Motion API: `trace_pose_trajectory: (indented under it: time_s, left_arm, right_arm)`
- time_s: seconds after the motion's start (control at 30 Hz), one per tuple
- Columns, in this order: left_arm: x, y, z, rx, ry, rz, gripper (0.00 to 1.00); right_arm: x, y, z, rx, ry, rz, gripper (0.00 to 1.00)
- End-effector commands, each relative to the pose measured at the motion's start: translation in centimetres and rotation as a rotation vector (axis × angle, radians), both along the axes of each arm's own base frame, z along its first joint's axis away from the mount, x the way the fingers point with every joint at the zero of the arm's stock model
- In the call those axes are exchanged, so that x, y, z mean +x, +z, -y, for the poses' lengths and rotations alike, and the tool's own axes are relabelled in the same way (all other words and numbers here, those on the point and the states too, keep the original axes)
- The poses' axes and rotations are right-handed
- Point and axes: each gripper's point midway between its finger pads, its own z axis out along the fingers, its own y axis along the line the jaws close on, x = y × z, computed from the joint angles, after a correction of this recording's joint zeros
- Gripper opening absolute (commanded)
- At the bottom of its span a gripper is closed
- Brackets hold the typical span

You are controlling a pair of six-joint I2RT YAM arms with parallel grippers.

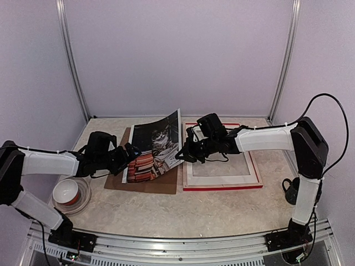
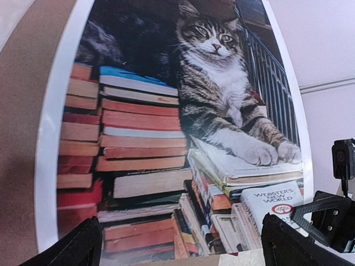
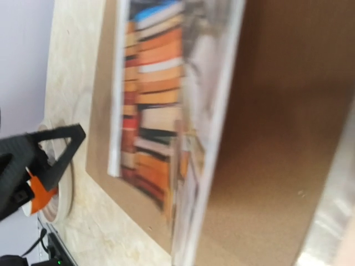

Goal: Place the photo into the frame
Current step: Pick up the photo from the backboard, then turn over the photo.

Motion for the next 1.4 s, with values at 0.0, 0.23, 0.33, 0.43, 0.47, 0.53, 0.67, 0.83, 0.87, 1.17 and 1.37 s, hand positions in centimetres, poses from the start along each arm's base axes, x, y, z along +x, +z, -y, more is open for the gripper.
trace_pose_trajectory:
  time_s: [0.0, 0.23, 0.33, 0.43, 0.47, 0.53, 0.67, 0.83, 0.87, 1.17, 1.37]
  left_arm:
    - [0.6, 1.8, -0.1, 0.010, 0.004, 0.048, 0.99]
    - [0.5, 1.2, 0.2, 0.014, -0.004, 0.039, 0.99]
    - [0.4, 1.0, 0.4, 0.008, -0.009, 0.030, 0.99]
    - [0.4, 1.0, 0.6, 0.006, -0.015, 0.032, 0.99]
    - [0.4, 0.9, 0.6, 0.008, -0.017, 0.032, 0.99]
    - [0.4, 0.9, 0.6, 0.008, -0.018, 0.030, 0.99]
    - [0.4, 0.8, 0.8, 0.004, -0.026, 0.031, 0.99]
    - [0.3, 0.5, 1.2, -0.002, -0.036, 0.022, 0.99]
    - [0.2, 0.3, 1.3, -0.003, -0.039, 0.019, 0.99]
    - [2.1, 3.1, 3.0, -0.099, -0.017, 0.062, 0.99]
    - [4.1, 3.8, 6.0, -0.150, -0.036, 0.071, 0.99]
  right_arm:
    - [1.6, 4.1, 2.8, -0.057, -0.015, 0.109, 0.00]
    - [2.6, 8.8, 6.9, -0.137, -0.023, 0.200, 0.00]
    - [3.0, 10.6, 9.3, -0.206, -0.042, 0.217, 0.00]
    - [3.4, 11.9, 12.5, -0.313, -0.078, 0.233, 0.00]
    - [3.5, 12.5, 13.7, -0.350, -0.094, 0.239, 0.00]
    - [3.7, 13.4, 16.2, -0.422, -0.125, 0.247, 0.00]
    - [4.0, 16.1, 21.1, -0.589, -0.206, 0.295, 0.00]
    - [4.0, 20.6, 24.7, -0.748, -0.274, 0.348, 0.00]
    - [4.1, 21.3, 24.7, -0.750, -0.269, 0.361, 0.00]
    - [4.2, 20.8, 20.4, -0.731, -0.089, 0.395, 0.00]
    - [1.9, 13.2, 15.1, -0.849, 0.120, 0.340, 0.00]
